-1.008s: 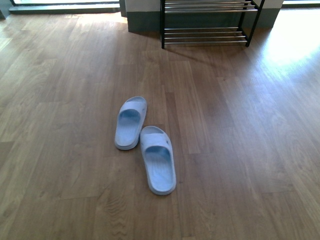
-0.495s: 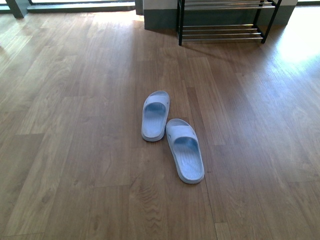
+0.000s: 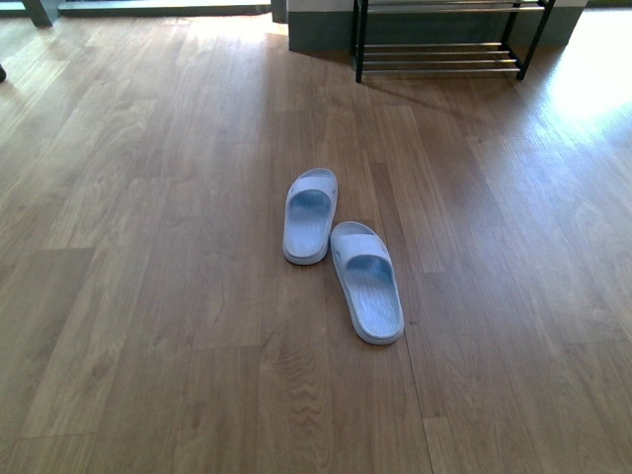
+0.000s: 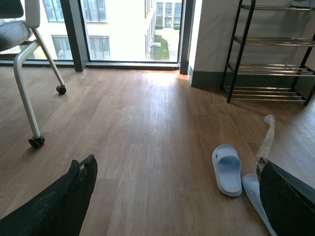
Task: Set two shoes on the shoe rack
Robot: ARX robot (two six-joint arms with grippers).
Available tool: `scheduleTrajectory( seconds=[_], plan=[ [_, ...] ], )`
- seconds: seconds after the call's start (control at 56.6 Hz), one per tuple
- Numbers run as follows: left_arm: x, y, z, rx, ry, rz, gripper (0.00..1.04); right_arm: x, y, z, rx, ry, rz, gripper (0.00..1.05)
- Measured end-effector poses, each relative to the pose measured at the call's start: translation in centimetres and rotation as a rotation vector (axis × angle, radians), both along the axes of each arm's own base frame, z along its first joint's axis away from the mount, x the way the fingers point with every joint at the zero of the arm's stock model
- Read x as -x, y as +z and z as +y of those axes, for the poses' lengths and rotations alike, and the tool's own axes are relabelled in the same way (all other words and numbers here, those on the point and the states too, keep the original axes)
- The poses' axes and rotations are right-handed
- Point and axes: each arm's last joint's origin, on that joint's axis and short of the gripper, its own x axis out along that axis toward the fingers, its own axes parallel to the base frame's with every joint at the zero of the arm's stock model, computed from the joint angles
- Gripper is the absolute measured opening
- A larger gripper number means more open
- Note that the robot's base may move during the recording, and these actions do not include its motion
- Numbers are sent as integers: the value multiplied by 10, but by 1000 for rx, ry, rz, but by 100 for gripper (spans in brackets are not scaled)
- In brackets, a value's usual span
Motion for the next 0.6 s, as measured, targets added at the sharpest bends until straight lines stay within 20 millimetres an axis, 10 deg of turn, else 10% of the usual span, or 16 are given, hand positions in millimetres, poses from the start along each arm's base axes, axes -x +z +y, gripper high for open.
scheduleTrajectory(
  seconds=[0.601],
  plan=[
    [0,0,0,0,-3,0,95,0,0,0,0,-5,0,96]
  ],
)
